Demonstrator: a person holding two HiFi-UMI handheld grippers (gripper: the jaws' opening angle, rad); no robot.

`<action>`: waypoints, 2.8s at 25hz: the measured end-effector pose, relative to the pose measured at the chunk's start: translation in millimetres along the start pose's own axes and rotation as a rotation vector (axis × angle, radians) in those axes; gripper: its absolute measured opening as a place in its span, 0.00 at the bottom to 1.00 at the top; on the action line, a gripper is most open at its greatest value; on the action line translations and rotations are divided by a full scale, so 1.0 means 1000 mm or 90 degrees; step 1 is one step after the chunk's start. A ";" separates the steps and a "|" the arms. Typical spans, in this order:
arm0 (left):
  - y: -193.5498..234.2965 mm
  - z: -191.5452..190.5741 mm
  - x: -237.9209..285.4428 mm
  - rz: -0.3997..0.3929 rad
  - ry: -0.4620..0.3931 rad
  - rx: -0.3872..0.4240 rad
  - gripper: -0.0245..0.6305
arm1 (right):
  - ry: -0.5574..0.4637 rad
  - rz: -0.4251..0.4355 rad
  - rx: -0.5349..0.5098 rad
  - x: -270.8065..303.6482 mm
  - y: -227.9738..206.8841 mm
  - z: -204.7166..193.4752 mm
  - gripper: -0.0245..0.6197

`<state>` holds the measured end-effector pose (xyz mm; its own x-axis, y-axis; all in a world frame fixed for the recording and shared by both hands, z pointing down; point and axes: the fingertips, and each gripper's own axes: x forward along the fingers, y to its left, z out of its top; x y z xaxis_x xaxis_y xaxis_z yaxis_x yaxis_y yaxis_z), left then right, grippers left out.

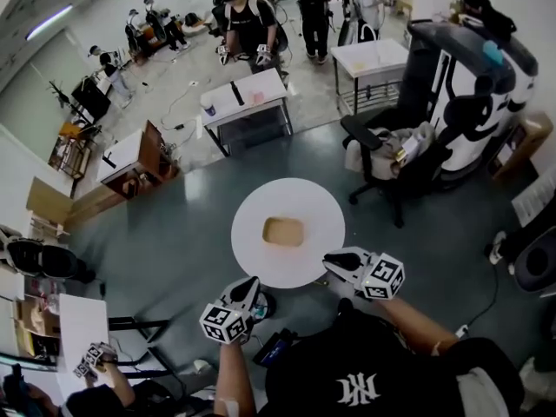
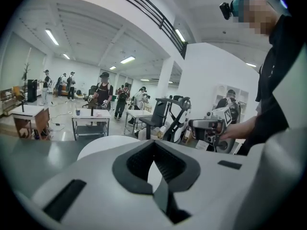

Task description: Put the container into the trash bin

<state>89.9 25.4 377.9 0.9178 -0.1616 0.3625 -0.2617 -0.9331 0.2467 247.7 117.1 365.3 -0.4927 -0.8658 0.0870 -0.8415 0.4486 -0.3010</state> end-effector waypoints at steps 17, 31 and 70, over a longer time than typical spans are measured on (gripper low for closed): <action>0.085 0.009 0.086 0.019 0.088 -0.009 0.08 | 0.042 0.004 0.077 0.061 -0.106 -0.021 0.21; 0.218 -0.044 0.149 -0.064 0.216 -0.038 0.11 | 0.110 -0.196 0.241 0.143 -0.178 -0.103 0.25; 0.251 -0.155 0.254 -0.134 0.463 -0.122 0.18 | 0.259 -0.397 0.437 0.163 -0.236 -0.239 0.21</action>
<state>211.4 -200.2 670.9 0.5453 0.3255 0.7725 -0.2114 -0.8384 0.5025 313.3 -76.6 677.9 -0.1547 -0.7040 0.6932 -0.7284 -0.3927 -0.5614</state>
